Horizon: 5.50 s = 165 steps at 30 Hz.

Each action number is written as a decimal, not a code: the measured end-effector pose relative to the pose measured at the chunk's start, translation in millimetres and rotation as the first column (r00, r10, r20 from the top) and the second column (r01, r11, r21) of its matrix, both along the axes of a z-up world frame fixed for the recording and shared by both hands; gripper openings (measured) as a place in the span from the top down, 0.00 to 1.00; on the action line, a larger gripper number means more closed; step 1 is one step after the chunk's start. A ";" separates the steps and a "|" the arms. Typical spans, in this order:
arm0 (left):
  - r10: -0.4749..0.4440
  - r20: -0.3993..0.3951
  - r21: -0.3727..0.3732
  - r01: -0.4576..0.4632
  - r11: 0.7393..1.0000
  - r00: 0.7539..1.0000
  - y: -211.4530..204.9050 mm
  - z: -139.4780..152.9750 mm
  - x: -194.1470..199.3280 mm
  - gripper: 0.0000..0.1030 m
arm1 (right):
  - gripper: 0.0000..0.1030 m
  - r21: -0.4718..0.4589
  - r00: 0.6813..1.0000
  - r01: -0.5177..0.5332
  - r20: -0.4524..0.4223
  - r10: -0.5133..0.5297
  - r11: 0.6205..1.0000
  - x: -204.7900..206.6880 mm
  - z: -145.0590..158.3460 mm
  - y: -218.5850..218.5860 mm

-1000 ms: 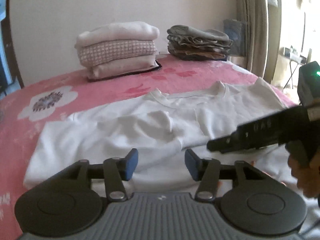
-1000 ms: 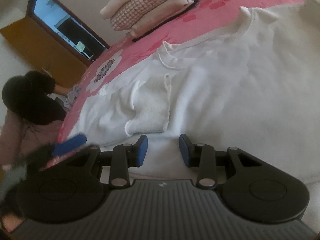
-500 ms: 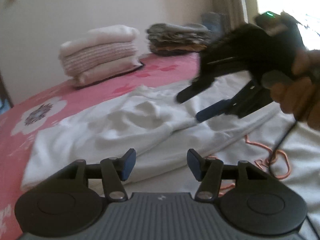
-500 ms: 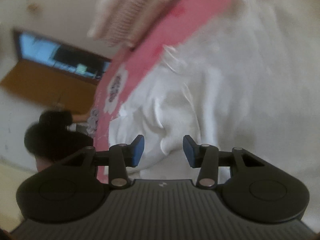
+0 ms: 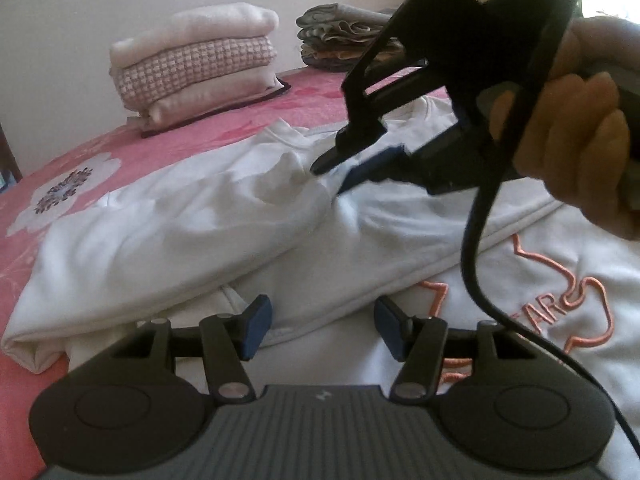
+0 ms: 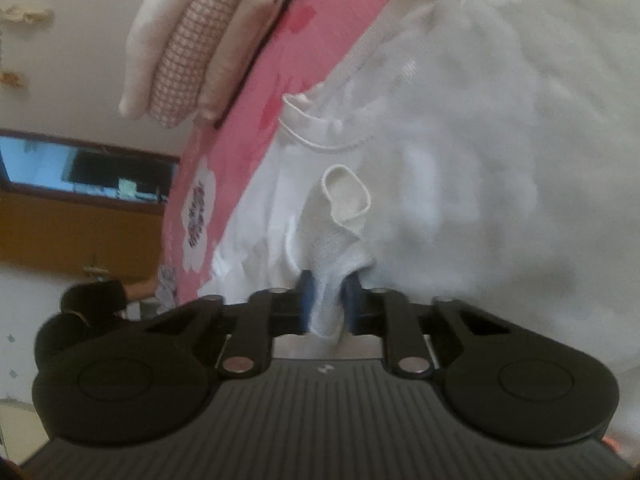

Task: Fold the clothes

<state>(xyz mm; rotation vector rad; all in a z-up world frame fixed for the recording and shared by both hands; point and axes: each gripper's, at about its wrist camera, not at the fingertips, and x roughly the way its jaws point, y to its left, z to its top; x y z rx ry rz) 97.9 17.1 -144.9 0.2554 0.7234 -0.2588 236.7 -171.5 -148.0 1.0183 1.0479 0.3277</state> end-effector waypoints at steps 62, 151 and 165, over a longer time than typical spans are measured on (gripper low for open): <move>0.045 -0.021 0.007 -0.044 0.999 0.999 -1.6 5.3 0.9 0.40 | 0.74 -0.646 0.834 0.144 0.487 0.260 0.749 -68.3 64.2 -75.1; 0.215 0.166 -0.140 -0.193 0.971 0.962 72.6 60.0 35.4 0.30 | 0.86 -0.689 0.842 0.133 0.458 0.286 0.713 -37.2 -7.5 -78.2; 0.268 -0.016 -0.210 -0.265 0.941 0.963 114.8 22.0 124.6 0.72 | 0.86 -0.651 0.830 0.152 0.493 0.262 0.744 -40.2 -11.1 -84.0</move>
